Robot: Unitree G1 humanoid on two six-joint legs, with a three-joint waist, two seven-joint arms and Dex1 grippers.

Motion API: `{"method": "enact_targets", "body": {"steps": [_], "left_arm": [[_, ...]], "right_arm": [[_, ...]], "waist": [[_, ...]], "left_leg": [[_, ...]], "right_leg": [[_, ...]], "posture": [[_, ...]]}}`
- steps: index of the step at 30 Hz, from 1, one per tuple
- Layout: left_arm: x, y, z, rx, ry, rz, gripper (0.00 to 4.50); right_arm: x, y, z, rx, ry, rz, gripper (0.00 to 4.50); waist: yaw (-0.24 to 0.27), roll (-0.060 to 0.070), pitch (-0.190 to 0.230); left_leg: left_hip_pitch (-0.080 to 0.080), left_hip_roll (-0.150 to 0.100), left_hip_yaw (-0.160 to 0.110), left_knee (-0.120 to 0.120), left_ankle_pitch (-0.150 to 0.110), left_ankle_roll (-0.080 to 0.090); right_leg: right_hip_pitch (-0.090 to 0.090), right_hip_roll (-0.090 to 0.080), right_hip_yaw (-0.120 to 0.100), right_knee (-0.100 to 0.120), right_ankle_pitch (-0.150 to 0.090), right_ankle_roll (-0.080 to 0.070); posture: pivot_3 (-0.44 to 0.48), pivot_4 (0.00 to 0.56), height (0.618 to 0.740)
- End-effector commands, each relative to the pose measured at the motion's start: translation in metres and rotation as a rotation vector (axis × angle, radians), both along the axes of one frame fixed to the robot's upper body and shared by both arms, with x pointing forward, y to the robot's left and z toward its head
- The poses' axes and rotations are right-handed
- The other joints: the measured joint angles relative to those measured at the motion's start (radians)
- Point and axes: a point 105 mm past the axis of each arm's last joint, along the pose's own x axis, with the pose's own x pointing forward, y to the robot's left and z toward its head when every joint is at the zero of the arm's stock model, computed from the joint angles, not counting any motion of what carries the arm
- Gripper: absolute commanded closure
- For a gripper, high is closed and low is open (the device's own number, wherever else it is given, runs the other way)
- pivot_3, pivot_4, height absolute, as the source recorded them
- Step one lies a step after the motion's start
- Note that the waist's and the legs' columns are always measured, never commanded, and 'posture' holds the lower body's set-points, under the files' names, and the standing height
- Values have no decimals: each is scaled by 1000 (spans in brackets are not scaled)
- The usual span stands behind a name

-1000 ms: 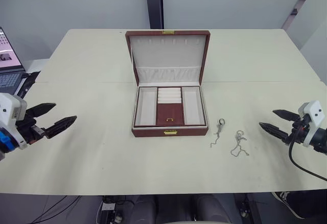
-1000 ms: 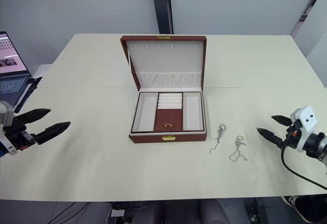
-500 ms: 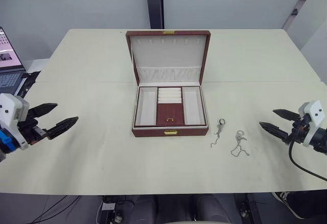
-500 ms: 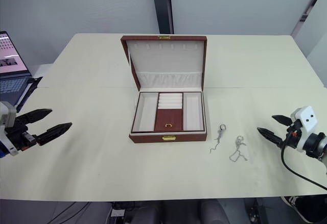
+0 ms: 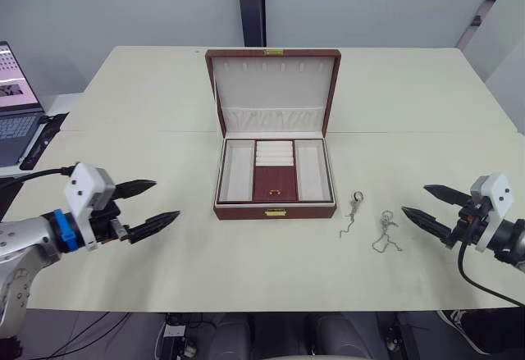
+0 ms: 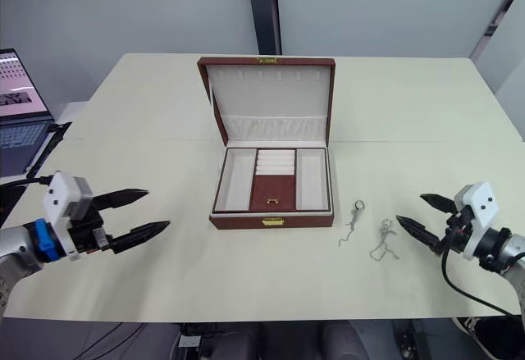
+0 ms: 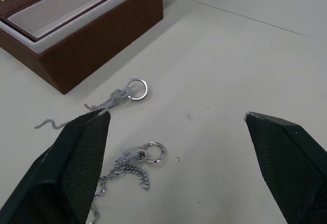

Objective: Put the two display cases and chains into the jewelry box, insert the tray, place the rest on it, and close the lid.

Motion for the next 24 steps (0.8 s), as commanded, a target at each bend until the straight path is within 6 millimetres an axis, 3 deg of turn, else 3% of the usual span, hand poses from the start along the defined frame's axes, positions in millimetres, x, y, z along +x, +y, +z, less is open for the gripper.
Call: {"method": "enact_targets", "body": {"steps": [1,7,12,24], "left_arm": [[-4,-23,4,7,-6,-113,0],[-18,-67,-3,-1,37,-329,0],[-27,-89,-9,7,46,-448,0],[-33,-99,-17,3,52,-520,0]], "right_arm": [[-5,16,12,18,-59,-6,47],[-15,40,-3,47,-67,-70,47],[-25,47,-25,13,-42,-138,47],[-20,44,-65,-113,2,-318,47]], "waist": [[-2,0,0],[-1,0,0],[0,0,0],[-2,0,-1]], "left_leg": [[0,0,0,0,0,0],[0,0,0,0,0,0],[0,0,0,0,0,0],[1,0,1,0,0,0]], "right_leg": [[0,0,0,0,0,0],[0,1,0,0,0,0],[0,1,0,0,0,0],[0,2,0,1,0,0]], "posture": [[0,150,740],[0,150,740],[0,150,740],[0,150,740]]}}
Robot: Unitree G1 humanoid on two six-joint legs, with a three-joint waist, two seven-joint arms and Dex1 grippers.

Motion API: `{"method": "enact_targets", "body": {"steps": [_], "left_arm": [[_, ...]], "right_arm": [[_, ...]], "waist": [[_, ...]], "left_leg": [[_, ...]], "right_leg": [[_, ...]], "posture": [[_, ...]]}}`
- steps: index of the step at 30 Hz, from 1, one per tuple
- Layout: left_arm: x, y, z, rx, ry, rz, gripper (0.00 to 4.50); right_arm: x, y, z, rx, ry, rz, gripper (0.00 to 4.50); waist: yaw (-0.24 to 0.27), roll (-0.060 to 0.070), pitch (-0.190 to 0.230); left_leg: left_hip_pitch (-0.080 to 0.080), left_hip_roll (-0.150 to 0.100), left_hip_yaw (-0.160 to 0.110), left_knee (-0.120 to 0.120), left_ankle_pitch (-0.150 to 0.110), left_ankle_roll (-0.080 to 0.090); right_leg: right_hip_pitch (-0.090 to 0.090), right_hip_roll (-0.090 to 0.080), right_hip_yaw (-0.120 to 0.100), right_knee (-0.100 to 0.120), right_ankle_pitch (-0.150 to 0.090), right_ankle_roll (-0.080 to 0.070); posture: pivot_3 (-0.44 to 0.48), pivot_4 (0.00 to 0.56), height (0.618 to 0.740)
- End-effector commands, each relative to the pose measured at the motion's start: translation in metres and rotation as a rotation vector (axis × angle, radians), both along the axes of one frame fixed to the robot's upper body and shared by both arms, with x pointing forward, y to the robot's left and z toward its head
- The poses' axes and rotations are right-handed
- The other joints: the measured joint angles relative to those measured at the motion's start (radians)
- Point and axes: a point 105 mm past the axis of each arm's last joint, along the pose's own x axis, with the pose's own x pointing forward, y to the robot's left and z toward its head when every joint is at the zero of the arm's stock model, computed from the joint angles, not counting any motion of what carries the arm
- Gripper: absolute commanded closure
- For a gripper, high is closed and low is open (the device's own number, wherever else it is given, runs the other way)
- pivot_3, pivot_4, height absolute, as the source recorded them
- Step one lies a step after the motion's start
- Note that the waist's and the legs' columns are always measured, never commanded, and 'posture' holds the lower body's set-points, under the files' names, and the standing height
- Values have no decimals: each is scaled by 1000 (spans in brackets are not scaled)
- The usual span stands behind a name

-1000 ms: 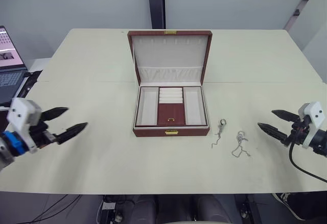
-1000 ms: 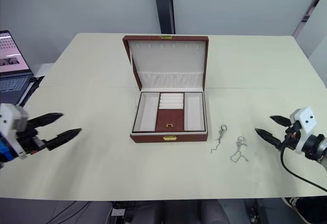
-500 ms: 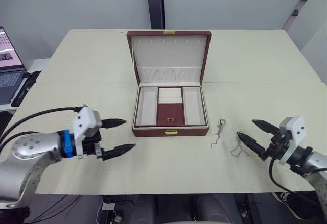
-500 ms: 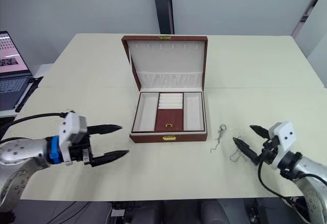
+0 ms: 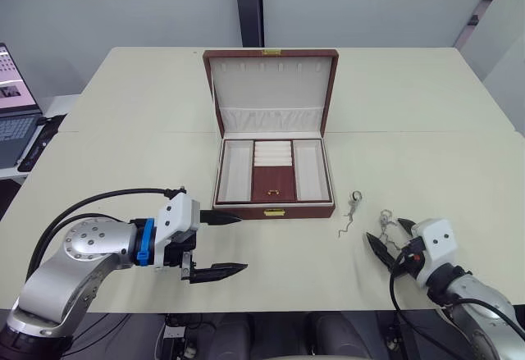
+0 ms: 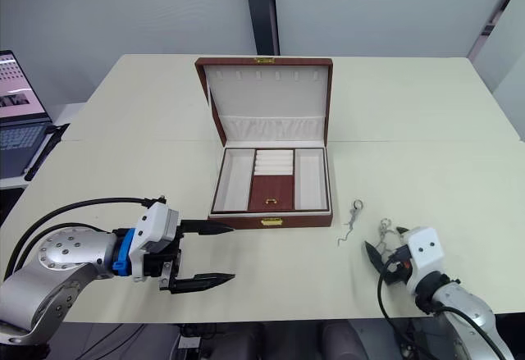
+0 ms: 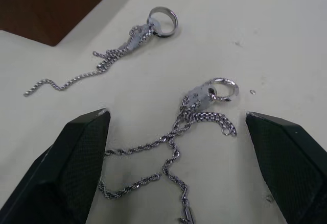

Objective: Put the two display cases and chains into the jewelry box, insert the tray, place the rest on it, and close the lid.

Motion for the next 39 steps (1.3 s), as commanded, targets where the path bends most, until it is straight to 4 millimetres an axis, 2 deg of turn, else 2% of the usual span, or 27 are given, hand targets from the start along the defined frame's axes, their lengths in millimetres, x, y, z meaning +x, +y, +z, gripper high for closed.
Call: {"method": "enact_targets", "body": {"steps": [1,5,6,8,13,18,21,24,31,35,39], "left_arm": [[-1,-4,3,-8,-27,-24,0],[2,-3,4,-16,-36,-12,0],[2,-2,3,-15,-36,-12,0],[2,-2,3,-14,-37,-10,0],[1,-2,2,-17,-39,-6,0],[0,-3,3,-19,-40,-3,0],[0,-4,3,-21,-40,-3,0],[1,-6,4,-25,-42,-4,0],[4,-8,6,-36,-49,1,0],[5,-9,7,-50,-54,15,0],[7,-6,8,-77,-58,65,0]], "right_arm": [[3,-2,-3,-40,-5,-28,47],[5,-1,-11,-25,25,-70,47],[5,-1,-12,-16,29,-78,214],[6,-1,-12,-3,31,-87,696],[5,-4,-14,8,58,-97,2250],[5,-7,-17,1,74,-105,3430],[4,-7,-17,12,73,-110,3972],[4,-7,-16,13,69,-106,4193],[7,-7,2,40,-7,-69,4198],[10,-8,22,85,-65,-25,4204],[12,1,46,124,-127,74,4251]], "waist": [[0,0,0],[0,-1,-1],[0,-1,-1],[1,-1,-1],[1,-3,-2],[1,-3,-3],[1,-6,-6],[1,-7,-7],[1,-7,-7],[1,-6,-7],[0,-6,-7]], "left_leg": [[0,0,0,0,0,0],[0,0,-1,0,0,0],[0,0,-1,0,0,0],[0,0,-1,0,0,0],[0,0,-1,0,0,0],[0,0,-1,0,0,0],[0,0,-1,0,0,0],[1,0,-1,0,0,0],[1,0,-1,0,0,0],[0,0,-1,0,0,0],[1,0,-1,0,0,0]], "right_leg": [[0,0,0,0,0,0],[0,0,0,0,0,0],[0,0,0,0,0,0],[0,0,0,0,0,0],[1,0,0,0,0,0],[1,0,0,0,0,0],[1,0,0,0,0,0],[1,0,0,0,0,0],[1,0,0,0,0,0],[1,0,0,0,0,0],[1,0,0,1,0,0]], "posture": [[0,150,740],[0,150,740],[0,150,740],[0,150,740],[0,150,740],[0,150,740],[0,150,740],[0,150,740],[0,150,740],[0,150,740],[0,150,740]]}}
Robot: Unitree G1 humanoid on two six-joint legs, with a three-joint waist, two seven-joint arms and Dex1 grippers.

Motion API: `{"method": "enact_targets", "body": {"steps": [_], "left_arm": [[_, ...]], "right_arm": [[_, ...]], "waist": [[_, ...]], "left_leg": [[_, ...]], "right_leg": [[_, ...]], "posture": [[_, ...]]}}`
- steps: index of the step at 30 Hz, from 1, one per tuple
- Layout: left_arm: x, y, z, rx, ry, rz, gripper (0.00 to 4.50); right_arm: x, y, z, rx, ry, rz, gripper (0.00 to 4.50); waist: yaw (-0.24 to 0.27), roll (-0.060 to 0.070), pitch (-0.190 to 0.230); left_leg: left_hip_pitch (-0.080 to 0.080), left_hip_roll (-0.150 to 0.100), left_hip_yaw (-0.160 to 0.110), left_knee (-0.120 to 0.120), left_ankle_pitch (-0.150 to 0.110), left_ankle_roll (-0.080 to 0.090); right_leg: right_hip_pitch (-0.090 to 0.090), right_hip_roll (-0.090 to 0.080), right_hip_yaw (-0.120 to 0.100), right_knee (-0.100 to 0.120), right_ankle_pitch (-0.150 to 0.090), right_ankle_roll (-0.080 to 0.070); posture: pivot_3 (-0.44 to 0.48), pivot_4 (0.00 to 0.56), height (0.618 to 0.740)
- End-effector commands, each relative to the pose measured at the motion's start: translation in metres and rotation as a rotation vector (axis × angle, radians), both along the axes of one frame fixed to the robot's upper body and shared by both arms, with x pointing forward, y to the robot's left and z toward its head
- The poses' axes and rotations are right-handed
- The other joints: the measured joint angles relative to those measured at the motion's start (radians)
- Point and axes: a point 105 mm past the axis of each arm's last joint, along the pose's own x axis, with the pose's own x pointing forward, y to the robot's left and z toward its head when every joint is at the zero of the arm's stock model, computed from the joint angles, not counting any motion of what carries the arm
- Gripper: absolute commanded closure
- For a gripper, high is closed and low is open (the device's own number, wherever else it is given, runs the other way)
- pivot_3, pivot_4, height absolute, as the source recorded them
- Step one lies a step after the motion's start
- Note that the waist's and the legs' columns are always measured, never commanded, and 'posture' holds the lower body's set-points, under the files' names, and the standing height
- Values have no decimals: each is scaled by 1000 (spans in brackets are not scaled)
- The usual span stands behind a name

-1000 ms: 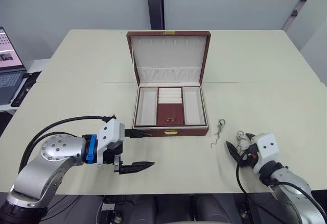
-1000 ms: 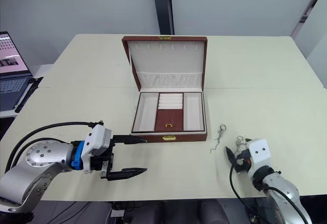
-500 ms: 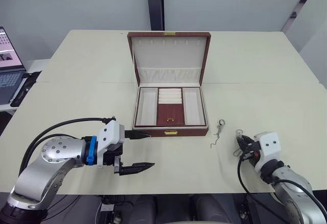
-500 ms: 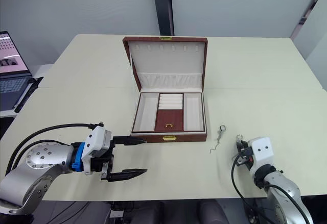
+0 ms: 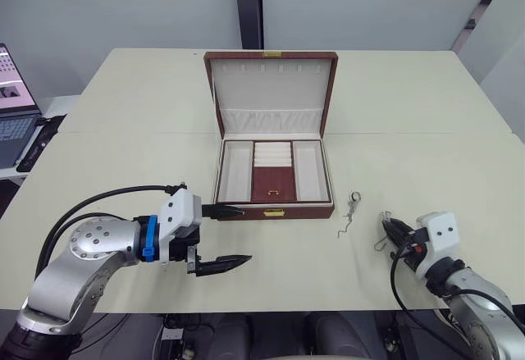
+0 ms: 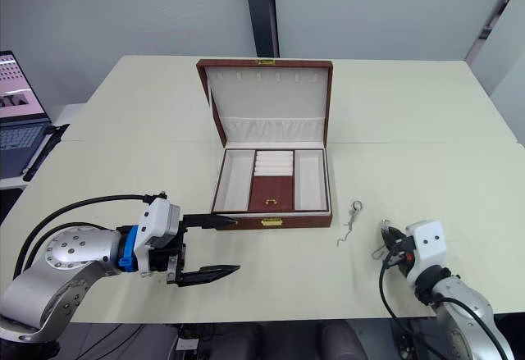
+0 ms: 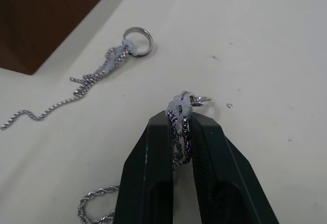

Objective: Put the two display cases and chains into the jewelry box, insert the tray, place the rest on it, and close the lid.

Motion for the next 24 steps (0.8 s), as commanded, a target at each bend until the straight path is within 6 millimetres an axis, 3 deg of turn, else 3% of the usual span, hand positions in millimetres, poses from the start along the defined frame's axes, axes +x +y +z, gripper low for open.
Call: {"method": "enact_targets", "body": {"steps": [1,14,24], "left_arm": [[-2,-1,6,-30,-23,28,0],[-6,20,-2,-91,-6,256,0],[-24,41,-3,-163,-32,510,0]], "right_arm": [[3,11,38,30,-119,99,4251],[31,75,104,97,-208,445,4251],[51,133,147,164,-260,694,4252]], "waist": [[-1,0,0],[-1,1,0],[-6,0,0]], "left_leg": [[0,0,0,0,0,0],[0,0,-2,0,0,0],[-1,1,-2,0,0,0]], "right_leg": [[0,0,0,0,0,0],[0,0,0,0,0,0],[-1,-1,0,0,0,0]], "posture": [[0,150,740],[0,150,740],[0,150,740]]}}
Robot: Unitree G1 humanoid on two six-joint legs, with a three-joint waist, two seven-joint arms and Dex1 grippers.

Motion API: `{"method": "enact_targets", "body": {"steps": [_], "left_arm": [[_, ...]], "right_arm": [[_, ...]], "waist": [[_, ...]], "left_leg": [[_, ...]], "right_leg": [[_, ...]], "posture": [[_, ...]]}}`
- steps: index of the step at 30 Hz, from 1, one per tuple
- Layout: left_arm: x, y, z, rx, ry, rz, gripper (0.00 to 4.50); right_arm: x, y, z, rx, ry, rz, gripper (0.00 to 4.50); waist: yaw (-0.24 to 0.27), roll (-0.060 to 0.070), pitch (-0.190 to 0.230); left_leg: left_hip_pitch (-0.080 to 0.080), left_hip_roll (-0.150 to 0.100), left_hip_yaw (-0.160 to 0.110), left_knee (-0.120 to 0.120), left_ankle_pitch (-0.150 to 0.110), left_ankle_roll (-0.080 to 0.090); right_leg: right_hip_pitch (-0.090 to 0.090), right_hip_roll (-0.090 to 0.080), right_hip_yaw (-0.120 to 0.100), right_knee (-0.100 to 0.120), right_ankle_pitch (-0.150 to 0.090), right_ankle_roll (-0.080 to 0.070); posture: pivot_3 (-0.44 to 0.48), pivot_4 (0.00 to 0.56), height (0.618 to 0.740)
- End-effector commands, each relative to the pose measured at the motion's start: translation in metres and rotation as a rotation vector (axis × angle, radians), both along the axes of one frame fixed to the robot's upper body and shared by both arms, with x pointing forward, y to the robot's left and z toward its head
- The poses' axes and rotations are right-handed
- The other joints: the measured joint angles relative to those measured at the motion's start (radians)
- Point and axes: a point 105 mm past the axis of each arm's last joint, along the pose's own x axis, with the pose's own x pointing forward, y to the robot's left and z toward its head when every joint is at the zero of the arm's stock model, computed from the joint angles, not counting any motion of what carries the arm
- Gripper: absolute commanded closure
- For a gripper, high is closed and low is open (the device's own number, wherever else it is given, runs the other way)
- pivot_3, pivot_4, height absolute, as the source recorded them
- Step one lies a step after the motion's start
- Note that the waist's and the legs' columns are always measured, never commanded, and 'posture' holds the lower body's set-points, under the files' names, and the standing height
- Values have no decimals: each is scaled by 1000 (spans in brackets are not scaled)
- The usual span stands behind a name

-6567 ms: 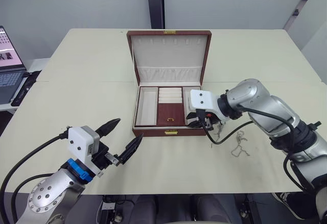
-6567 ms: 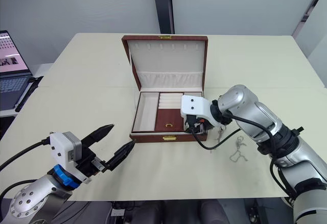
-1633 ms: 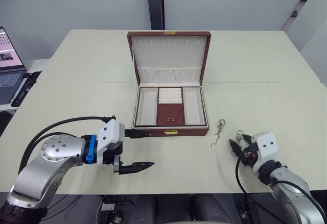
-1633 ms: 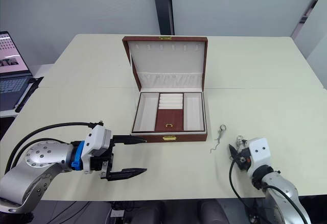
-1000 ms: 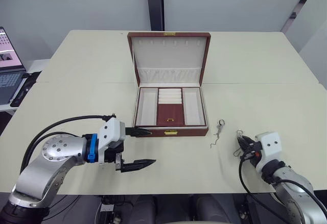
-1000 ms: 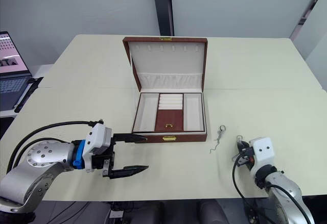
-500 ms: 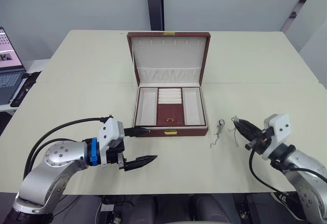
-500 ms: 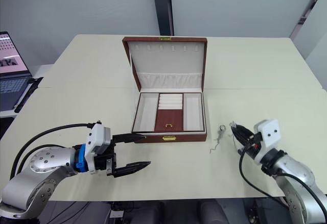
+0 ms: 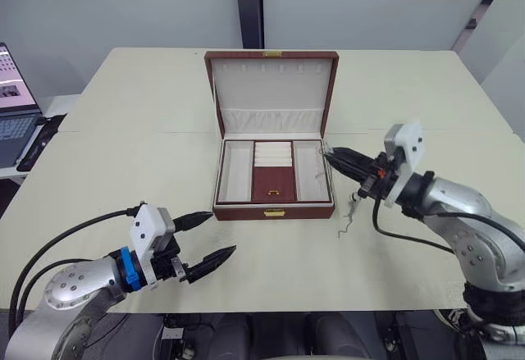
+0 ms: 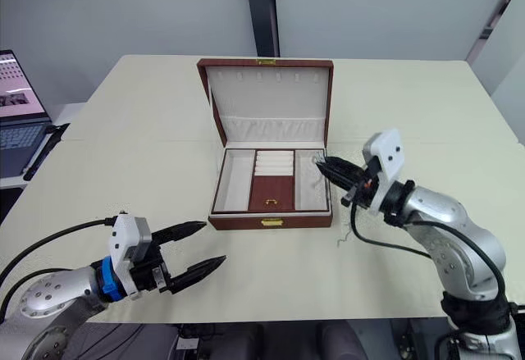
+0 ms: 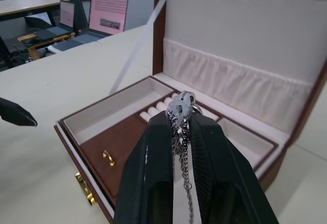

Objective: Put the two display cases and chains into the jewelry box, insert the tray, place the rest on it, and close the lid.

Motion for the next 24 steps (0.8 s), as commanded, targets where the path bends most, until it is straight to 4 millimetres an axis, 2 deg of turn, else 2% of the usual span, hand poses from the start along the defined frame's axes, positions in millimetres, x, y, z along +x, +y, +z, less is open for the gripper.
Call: {"method": "enact_targets", "body": {"steps": [1,12,17,24], "left_arm": [[-7,4,14,-15,-71,83,0],[-21,16,19,-78,-105,296,0],[-26,23,12,-86,-101,342,0],[-39,36,0,-132,-98,393,0]], "right_arm": [[-2,20,15,16,-28,109,4252],[1,70,24,11,-30,290,4252],[0,85,22,6,-22,344,4252],[9,107,24,26,-22,374,4252]], "waist": [[1,0,0],[5,0,0],[5,0,0],[-3,0,0]], "left_leg": [[0,0,-1,0,0,0],[-1,-1,-1,0,0,0],[-1,0,-1,0,0,0],[-1,0,0,0,0,0]], "right_leg": [[0,0,-1,0,0,0],[0,-1,-1,0,0,0],[0,-1,-1,0,0,0],[-1,0,-1,0,0,0]], "posture": [[0,150,740],[0,150,740],[0,150,740],[0,150,740]]}}
